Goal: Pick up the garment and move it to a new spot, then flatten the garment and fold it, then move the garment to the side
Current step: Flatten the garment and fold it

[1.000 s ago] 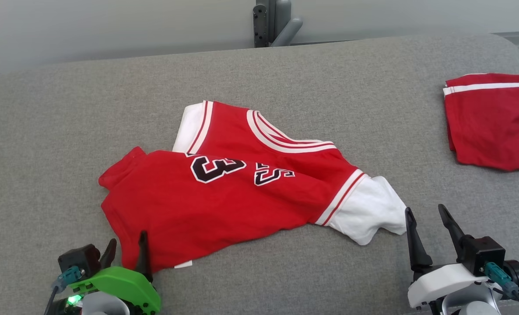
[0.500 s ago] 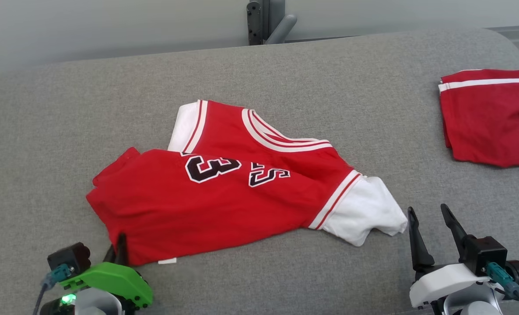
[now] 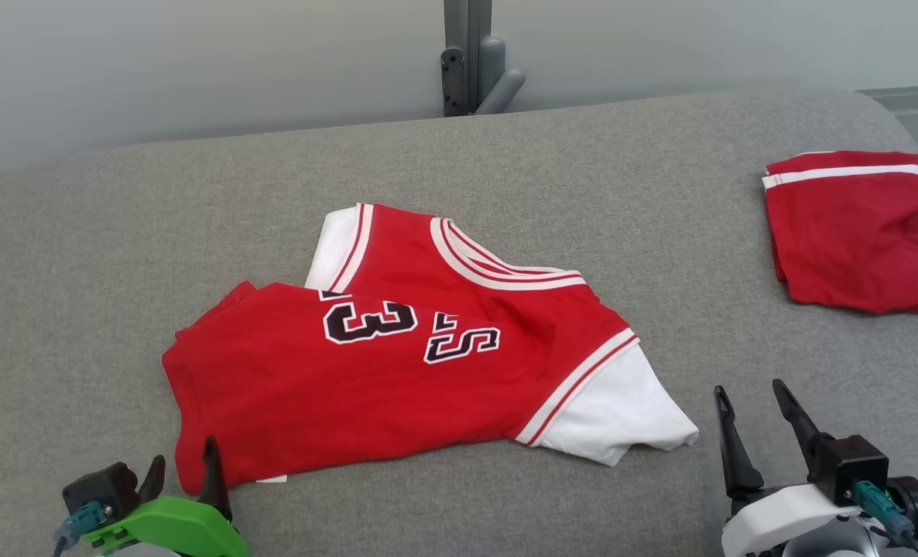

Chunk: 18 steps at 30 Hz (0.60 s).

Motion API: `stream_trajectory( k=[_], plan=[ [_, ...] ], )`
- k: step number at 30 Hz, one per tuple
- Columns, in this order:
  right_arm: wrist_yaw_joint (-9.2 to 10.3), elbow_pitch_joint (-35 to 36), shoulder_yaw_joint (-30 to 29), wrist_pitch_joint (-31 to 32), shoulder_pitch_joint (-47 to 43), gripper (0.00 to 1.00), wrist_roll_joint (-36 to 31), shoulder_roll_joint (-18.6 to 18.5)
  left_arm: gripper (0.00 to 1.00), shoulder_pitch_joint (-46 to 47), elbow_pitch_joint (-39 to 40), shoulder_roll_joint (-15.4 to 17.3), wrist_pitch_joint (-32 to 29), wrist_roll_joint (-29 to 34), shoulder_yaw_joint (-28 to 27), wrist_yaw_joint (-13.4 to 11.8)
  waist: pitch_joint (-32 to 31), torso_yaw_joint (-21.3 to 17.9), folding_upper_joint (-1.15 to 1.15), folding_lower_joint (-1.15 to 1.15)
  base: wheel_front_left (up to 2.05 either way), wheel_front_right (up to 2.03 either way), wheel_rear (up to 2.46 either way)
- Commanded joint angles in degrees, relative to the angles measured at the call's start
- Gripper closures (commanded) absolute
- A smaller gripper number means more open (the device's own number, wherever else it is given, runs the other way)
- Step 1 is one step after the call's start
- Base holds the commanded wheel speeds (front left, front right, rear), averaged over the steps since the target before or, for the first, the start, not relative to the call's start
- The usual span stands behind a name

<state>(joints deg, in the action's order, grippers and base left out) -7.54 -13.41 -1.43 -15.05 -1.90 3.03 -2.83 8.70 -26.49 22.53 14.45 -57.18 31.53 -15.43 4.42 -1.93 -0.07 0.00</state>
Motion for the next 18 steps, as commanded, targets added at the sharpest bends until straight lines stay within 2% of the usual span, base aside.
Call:
stream_trajectory(
  k=[1,4,6,11,14,18],
  plan=[
    [0.11,0.5,-0.3,-0.2,-0.4,0.00,-0.3,-0.1,0.00,-0.6,0.6,0.8,0.4,0.8,-0.4,-0.5,-0.3,-0.1,0.07,0.00,0.00,0.00,0.00],
    [0.11,1.7,-1.1,-0.2,-0.6,0.00,-0.7,-0.1,0.00,-2.5,4.3,2.0,0.8,4.4,-2.4,-1.7,-0.6,0.2,0.07,0.00,0.00,0.00,0.00],
    [0.11,2.6,-2.0,-0.2,-0.8,0.00,-1.0,-0.1,0.00,-3.8,8.6,2.5,0.7,9.4,-5.4,-3.2,-0.8,0.7,0.07,0.00,0.00,0.00,0.00],
    [0.11,4.7,-4.1,-0.2,-2.0,0.00,-1.7,-0.2,0.00,-11.5,17.9,0.2,0.7,22.5,-12.9,-4.3,-2.6,1.8,0.07,0.00,0.00,0.00,0.00],
    [0.11,5.4,-5.4,-0.2,-3.2,0.00,-1.8,-0.4,0.00,-15.9,20.7,-2.1,0.7,28.3,-16.4,-3.3,-4.0,2.6,0.07,0.00,0.00,0.00,0.00],
    [0.11,6.0,-6.8,-0.2,-4.7,0.00,-2.4,-0.6,0.00,-19.6,22.6,-4.8,0.7,34.7,-19.6,0.9,-4.7,3.9,0.07,0.00,0.00,0.00,0.00]
  ],
)
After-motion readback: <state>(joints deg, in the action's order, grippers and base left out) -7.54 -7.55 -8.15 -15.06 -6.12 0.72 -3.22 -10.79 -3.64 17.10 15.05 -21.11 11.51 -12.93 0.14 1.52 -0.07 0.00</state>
